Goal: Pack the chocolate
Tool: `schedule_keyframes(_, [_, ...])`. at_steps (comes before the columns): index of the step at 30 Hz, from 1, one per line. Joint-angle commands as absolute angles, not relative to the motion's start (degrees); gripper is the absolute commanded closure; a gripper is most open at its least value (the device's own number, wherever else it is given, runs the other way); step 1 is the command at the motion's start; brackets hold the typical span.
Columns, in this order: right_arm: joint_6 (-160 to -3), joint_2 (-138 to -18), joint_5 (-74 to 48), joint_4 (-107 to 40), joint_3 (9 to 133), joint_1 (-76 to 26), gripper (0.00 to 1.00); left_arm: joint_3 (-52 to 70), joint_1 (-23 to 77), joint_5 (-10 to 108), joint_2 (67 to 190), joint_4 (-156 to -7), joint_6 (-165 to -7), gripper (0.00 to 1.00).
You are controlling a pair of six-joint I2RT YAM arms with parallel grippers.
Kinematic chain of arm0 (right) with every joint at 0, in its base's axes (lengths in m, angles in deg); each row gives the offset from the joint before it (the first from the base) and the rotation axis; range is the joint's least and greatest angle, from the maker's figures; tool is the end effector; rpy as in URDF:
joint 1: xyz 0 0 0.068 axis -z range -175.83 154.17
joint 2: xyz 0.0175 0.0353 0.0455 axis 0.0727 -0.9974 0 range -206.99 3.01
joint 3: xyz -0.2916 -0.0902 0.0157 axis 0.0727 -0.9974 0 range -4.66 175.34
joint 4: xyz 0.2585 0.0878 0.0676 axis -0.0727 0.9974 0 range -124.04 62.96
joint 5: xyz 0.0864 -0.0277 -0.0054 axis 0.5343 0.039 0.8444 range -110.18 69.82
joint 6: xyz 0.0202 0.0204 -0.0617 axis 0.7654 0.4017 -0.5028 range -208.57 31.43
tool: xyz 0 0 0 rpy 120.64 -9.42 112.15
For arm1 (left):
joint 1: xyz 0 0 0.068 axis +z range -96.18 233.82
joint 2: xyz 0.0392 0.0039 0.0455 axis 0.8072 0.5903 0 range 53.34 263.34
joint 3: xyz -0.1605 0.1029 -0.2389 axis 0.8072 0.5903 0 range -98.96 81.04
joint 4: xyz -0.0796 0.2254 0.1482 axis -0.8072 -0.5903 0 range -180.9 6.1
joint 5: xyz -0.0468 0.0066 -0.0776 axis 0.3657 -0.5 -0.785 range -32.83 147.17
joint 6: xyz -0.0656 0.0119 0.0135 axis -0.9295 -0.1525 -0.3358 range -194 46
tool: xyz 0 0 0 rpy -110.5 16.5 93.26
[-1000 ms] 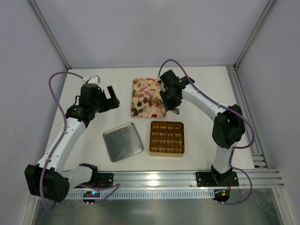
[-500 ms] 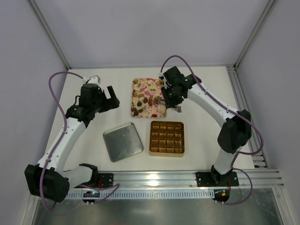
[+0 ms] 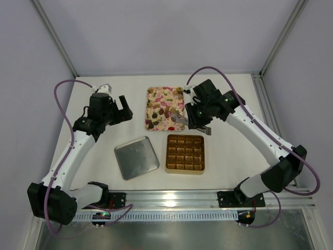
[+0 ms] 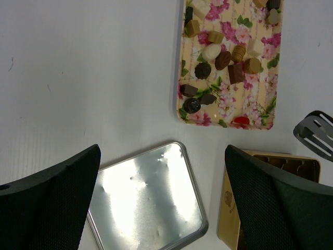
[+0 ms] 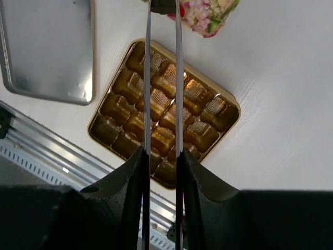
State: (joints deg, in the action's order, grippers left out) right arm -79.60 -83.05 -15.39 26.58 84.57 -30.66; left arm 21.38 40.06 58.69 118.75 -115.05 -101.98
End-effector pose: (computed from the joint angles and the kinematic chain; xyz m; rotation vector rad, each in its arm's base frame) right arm 0.2691 0.1929 0.3769 -0.6170 2.5447 0.3868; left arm 0.2621 -0.0627 0.3401 -0.2920 2.2211 -0.3710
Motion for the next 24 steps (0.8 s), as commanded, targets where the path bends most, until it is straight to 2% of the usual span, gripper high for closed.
schedule_keyframes(1, [-78.12,-79.7,-13.68,27.92,82.09,-33.35,0.71,19.96,40.2,59.02,118.9,-114.92,-101.07,0.0])
schedule_keyframes(12, [-75.39,-76.18,-15.17,27.93,76.03,-39.5,0.71,19.96,40.2,59.02,118.47,-114.92,-101.15,0.0])
schedule_keyframes(24, [-74.25,-76.88,-16.93,26.52,74.0,-40.74,0.69,19.96,40.11,58.75,118.82,-114.92,-101.15,0.0])
